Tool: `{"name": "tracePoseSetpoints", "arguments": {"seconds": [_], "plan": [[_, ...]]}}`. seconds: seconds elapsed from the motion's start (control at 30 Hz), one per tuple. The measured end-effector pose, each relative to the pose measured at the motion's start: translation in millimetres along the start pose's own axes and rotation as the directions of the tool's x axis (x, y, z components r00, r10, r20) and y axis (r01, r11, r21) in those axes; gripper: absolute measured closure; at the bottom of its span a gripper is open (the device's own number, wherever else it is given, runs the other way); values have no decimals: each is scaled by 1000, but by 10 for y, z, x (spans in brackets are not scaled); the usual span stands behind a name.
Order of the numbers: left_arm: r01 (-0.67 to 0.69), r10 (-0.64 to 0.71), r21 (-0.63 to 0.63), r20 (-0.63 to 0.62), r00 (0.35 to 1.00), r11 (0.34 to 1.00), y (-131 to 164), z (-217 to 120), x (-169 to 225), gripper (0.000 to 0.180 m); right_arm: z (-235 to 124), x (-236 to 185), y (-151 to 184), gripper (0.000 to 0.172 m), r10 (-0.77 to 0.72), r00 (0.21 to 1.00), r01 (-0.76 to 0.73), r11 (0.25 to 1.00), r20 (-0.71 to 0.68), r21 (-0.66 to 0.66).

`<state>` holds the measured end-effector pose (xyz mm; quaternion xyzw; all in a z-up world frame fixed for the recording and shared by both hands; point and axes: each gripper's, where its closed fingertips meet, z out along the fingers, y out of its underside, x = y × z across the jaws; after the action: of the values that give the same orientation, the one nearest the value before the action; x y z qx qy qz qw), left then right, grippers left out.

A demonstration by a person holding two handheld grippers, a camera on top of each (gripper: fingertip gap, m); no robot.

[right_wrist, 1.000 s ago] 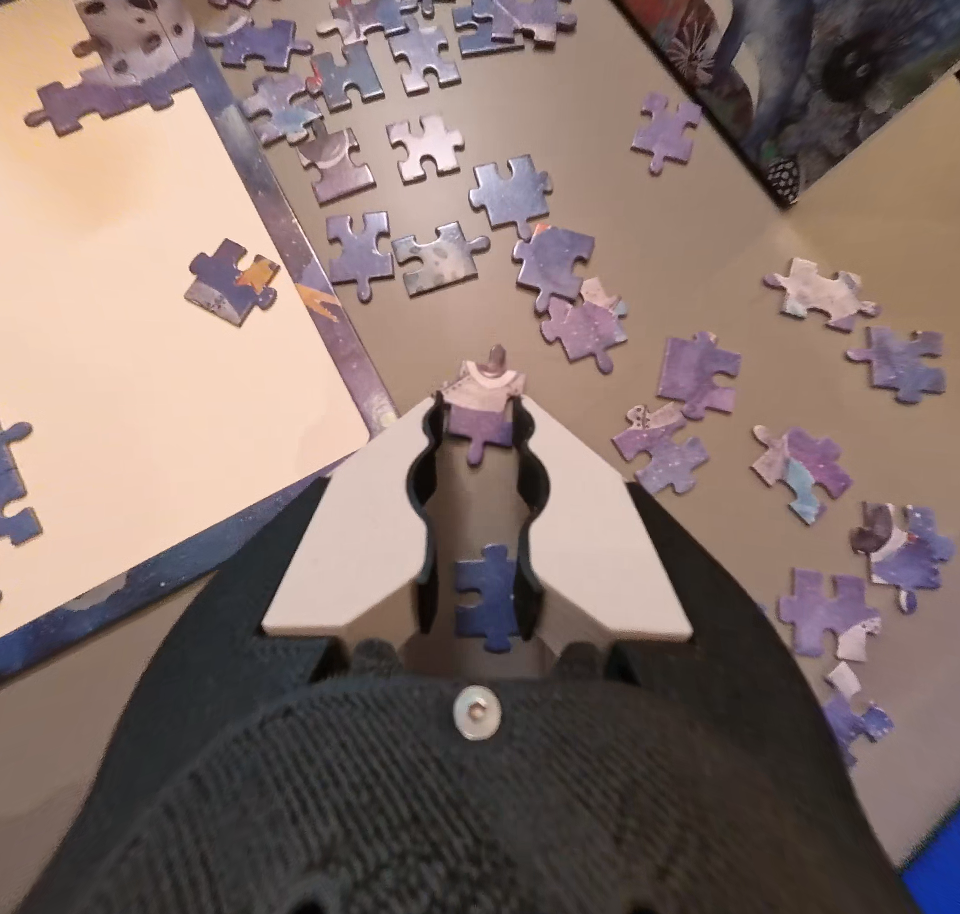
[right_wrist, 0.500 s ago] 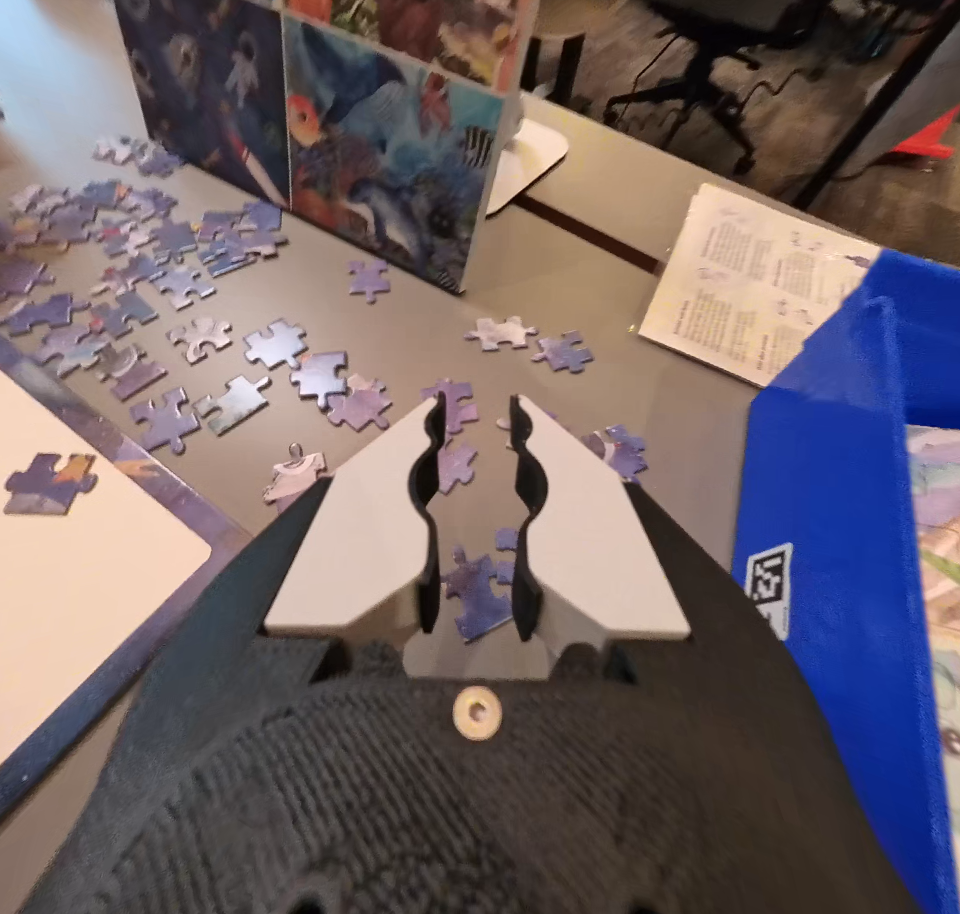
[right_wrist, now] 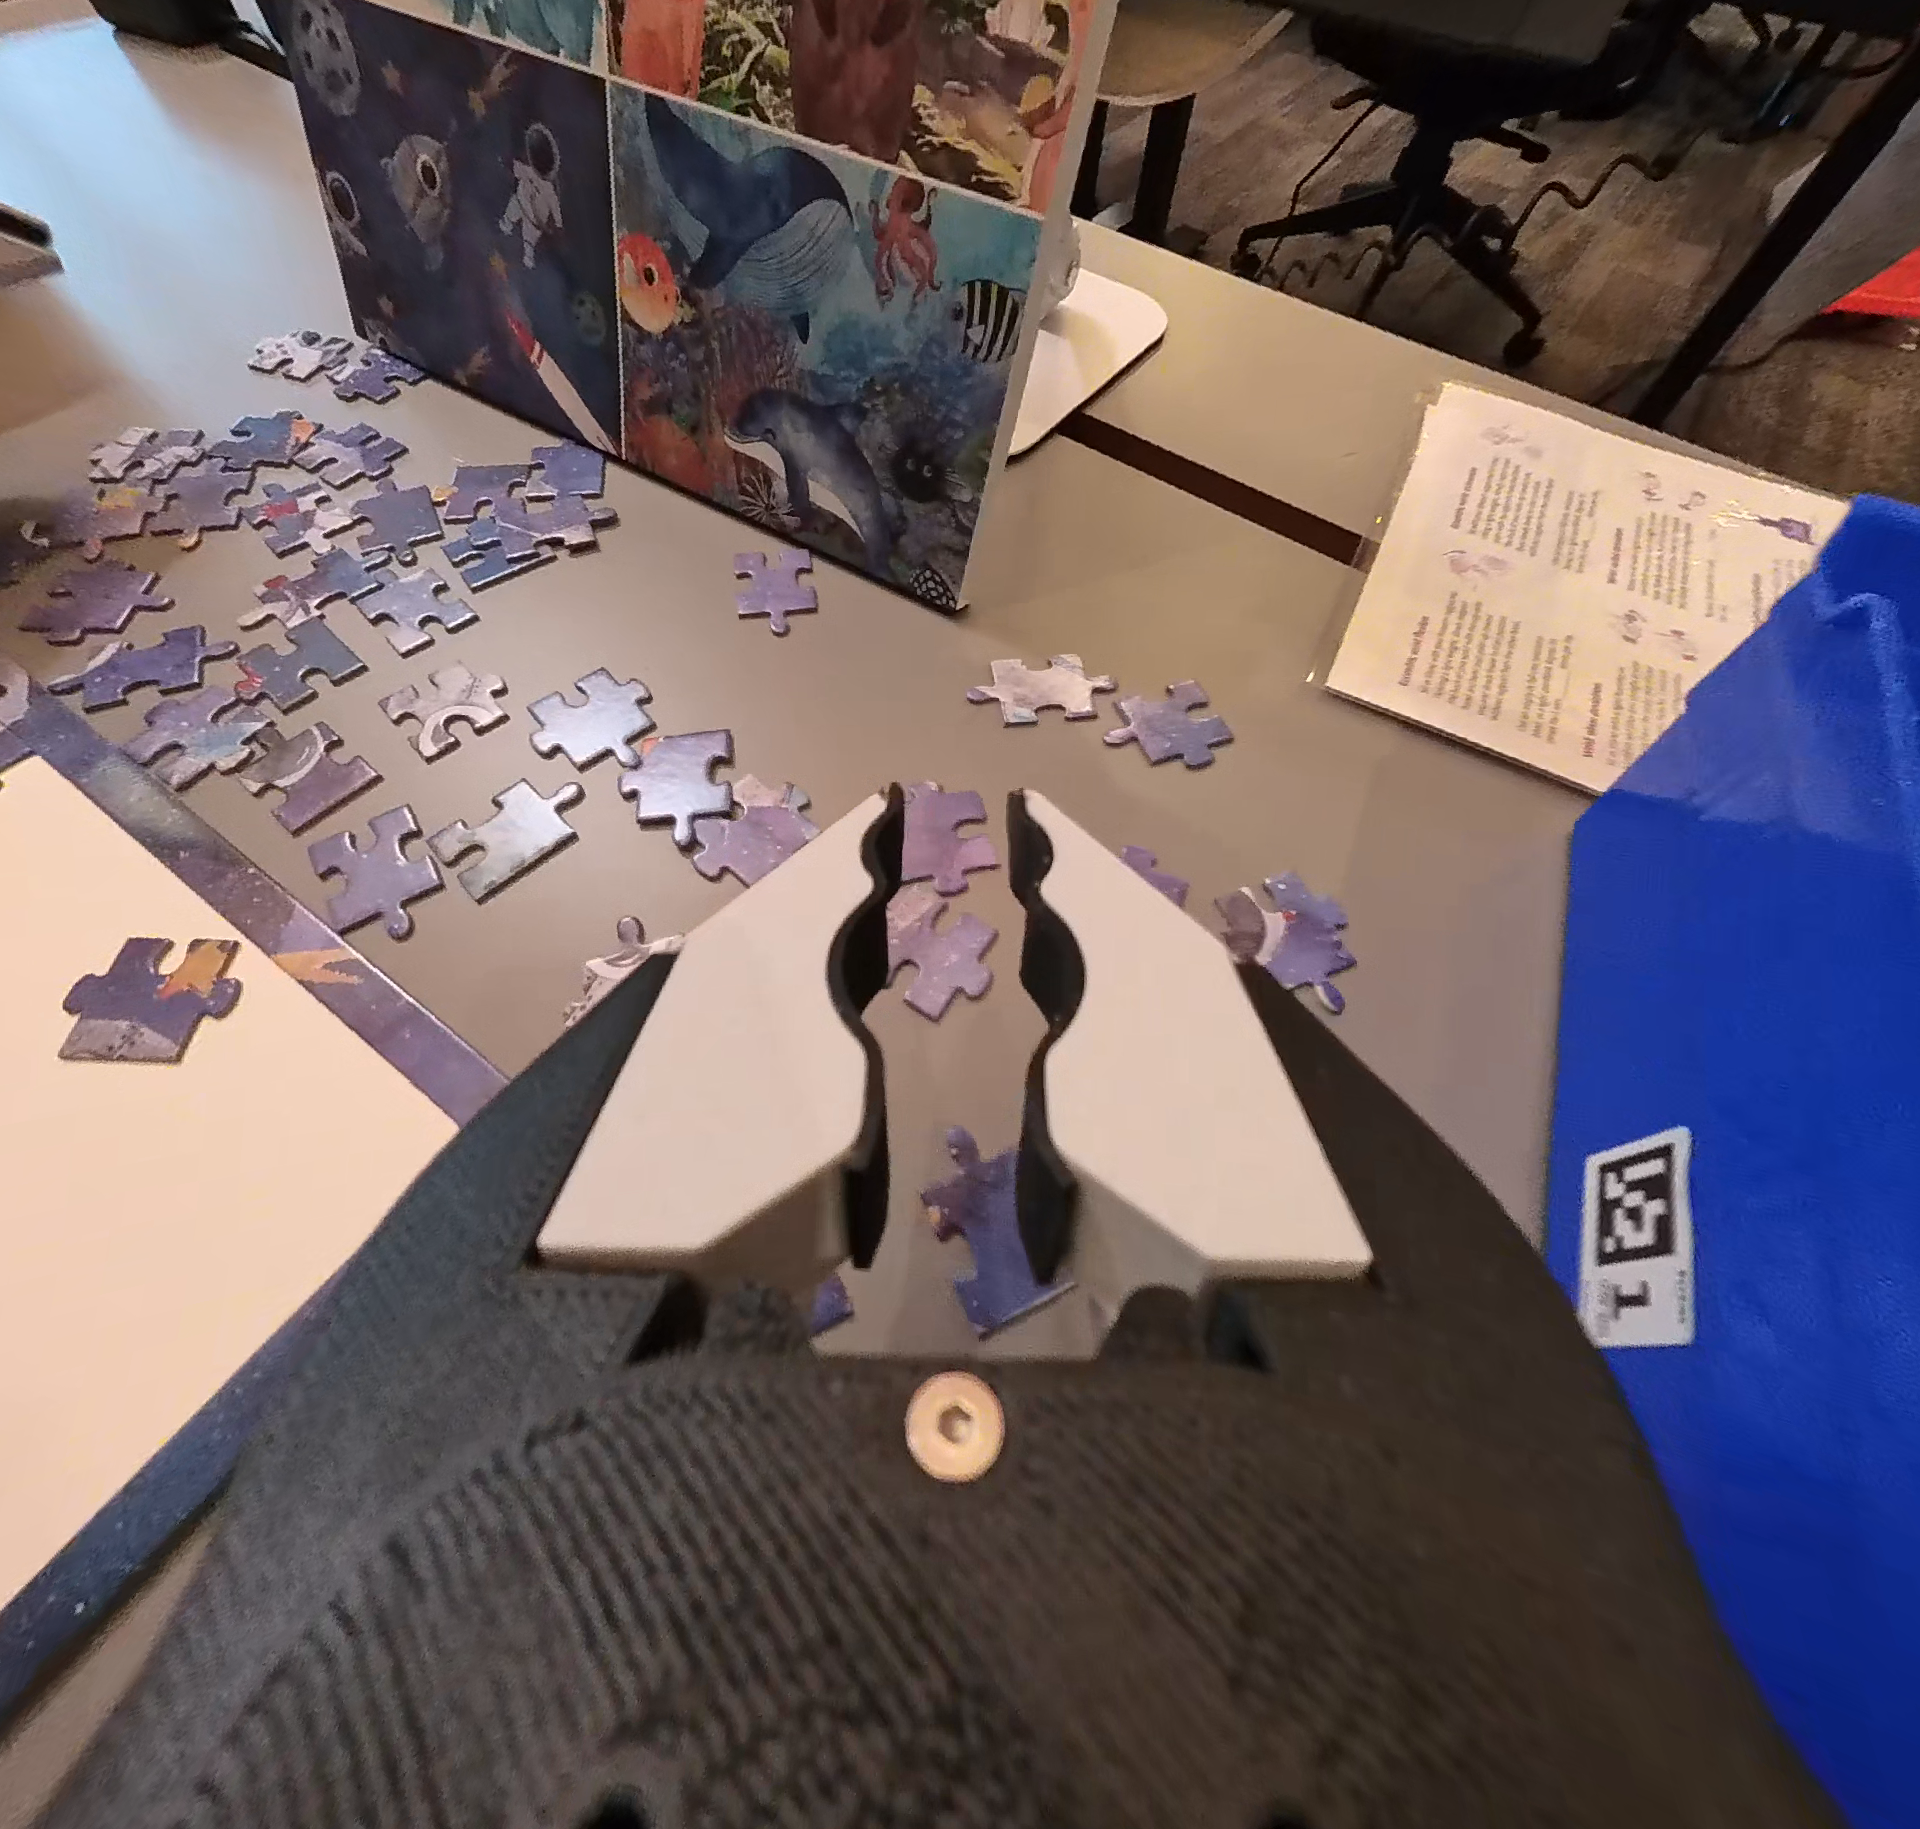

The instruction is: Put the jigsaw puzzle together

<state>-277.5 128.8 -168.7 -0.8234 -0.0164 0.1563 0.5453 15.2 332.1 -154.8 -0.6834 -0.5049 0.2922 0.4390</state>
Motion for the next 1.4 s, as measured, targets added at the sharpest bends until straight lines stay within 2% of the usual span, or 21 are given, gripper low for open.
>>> {"name": "tracePoseSetpoints", "arguments": {"seconds": [1.13, 1.4], "plan": [[74, -74, 55, 10, 997, 996, -93, -66, -102, 180, 25, -40, -21, 154, 3, 1000, -3, 1000, 7, 22], [106, -111, 87, 55, 992, 991, -143, -153, -306, 180, 42, -71, -21, 154, -2, 1000, 2, 1000, 13, 24]]}}
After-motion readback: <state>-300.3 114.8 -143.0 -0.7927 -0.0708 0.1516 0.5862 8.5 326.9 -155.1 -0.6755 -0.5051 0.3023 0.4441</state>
